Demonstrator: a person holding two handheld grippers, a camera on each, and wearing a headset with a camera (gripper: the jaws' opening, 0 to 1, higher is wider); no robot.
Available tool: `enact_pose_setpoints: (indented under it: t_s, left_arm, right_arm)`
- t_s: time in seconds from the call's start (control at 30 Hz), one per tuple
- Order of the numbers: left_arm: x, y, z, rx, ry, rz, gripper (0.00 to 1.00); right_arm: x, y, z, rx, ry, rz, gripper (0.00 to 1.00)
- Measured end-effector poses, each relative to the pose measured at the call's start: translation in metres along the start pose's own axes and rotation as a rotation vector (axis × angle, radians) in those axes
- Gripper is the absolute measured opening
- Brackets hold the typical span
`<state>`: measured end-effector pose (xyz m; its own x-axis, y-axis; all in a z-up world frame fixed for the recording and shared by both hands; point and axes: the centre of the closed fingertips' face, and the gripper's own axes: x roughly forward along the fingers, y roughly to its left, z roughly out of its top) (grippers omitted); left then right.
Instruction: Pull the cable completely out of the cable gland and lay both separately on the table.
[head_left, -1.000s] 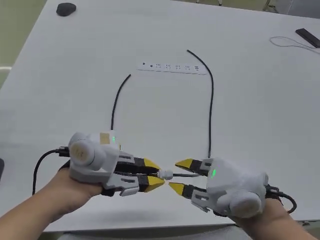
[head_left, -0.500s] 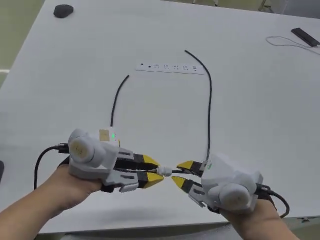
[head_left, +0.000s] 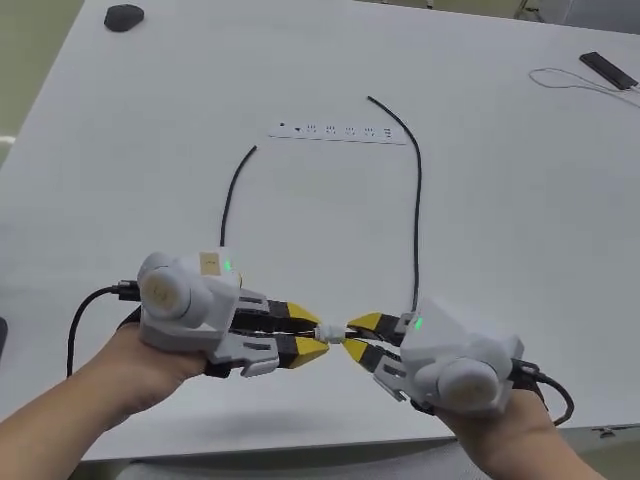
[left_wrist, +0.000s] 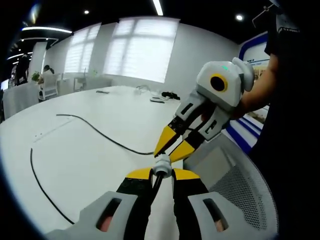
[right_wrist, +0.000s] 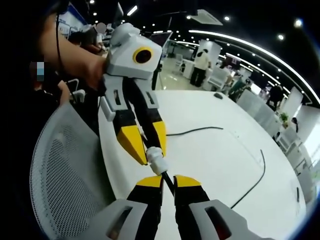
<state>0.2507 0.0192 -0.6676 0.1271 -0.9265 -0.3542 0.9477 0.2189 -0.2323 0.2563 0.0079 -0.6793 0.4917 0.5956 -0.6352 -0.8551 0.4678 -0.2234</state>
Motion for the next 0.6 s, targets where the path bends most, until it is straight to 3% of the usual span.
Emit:
enact_pose_setpoints:
  t_s: [0.33, 0.6]
  left_arm:
    - [0.003, -0.001, 0.0, 0.005, -0.002, 0.01, 0.15]
    - [0.002, 0.004, 0.004, 0.009, -0.016, 0.023, 0.15]
  right_arm:
    - [-0.001, -0.001, -0.004, 0.037, 0.007, 0.001, 0.01]
    - [-0.003, -0.011, -0.007, 0.089, 0.001, -0.023, 0.01]
